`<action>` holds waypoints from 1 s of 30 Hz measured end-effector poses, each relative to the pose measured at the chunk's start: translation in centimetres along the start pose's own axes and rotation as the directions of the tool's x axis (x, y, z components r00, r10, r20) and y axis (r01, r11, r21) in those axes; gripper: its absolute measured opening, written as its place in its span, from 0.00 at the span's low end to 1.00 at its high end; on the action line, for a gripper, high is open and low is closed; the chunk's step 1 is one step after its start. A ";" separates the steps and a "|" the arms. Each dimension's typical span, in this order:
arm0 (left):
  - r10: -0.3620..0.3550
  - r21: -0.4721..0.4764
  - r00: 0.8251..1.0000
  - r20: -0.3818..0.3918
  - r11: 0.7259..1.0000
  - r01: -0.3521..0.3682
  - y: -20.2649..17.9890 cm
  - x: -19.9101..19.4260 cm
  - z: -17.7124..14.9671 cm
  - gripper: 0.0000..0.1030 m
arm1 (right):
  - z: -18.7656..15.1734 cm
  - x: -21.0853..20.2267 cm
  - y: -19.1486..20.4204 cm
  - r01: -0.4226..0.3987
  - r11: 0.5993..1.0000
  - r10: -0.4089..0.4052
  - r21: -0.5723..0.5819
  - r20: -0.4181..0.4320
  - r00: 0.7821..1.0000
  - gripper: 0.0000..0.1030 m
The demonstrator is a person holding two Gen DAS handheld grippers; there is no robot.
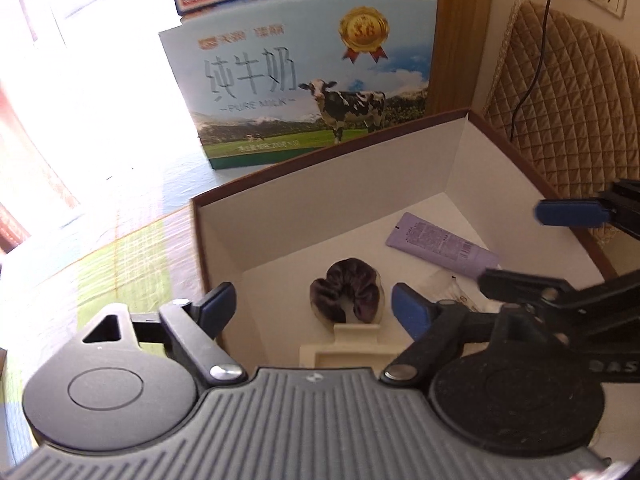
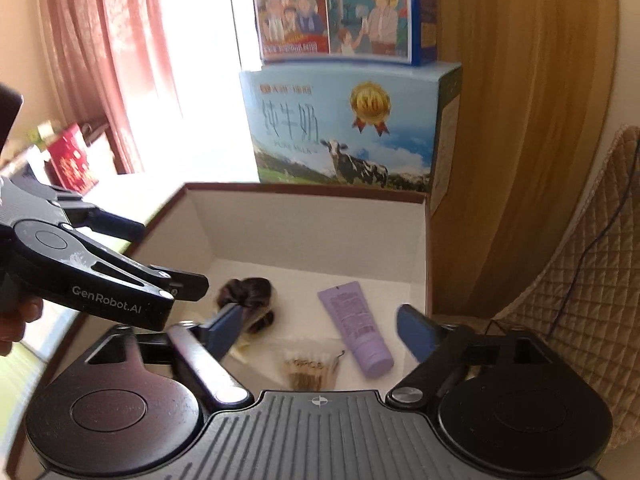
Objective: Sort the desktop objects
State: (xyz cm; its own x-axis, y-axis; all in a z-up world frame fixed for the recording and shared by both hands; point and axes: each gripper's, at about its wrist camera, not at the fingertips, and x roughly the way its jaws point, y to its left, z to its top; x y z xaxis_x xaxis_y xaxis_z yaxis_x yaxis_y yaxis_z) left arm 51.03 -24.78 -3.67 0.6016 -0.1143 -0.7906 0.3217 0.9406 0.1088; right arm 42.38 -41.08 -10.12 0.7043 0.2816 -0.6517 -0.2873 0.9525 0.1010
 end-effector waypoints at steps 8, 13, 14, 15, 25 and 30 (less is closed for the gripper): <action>0.042 -0.036 0.997 0.070 0.999 -0.040 -0.1 -5.7 -2.1 0.91 | -1.6 -4.7 1.3 -0.008 0.999 0.008 0.036 0.021 1.000 0.98; 0.069 -0.046 0.992 0.101 0.997 -0.064 -0.7 -9.3 -3.8 0.96 | -2.9 -7.0 2.5 0.000 0.999 -0.001 0.045 0.019 1.000 0.98; 0.076 -0.052 0.991 0.112 0.996 -0.071 -0.8 -10.0 -4.2 0.97 | -3.2 -7.4 2.7 0.000 0.999 -0.001 0.050 0.019 1.000 0.98; 0.080 -0.061 0.990 0.117 0.995 -0.073 -0.9 -10.7 -4.7 0.97 | -3.4 -7.7 2.9 -0.002 0.999 0.001 0.054 0.018 1.000 0.98; 0.126 -0.121 0.985 0.121 0.986 -0.112 -2.0 -15.6 -9.7 0.99 | -5.9 -11.9 5.9 0.001 0.998 -0.004 0.063 0.042 0.999 0.98; 0.127 -0.149 0.983 0.130 0.983 -0.107 -2.0 -18.1 -12.0 0.99 | -8.0 -14.4 7.8 0.003 0.997 -0.006 0.083 0.041 0.999 0.98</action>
State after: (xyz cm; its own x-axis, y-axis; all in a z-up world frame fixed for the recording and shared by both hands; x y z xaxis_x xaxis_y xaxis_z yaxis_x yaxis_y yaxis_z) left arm 30.67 -20.75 3.20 0.7276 -0.0344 -0.6851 0.1426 0.9845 0.1020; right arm 24.82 -38.63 -5.99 0.7318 0.2804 -0.6212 -0.2306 0.9596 0.1615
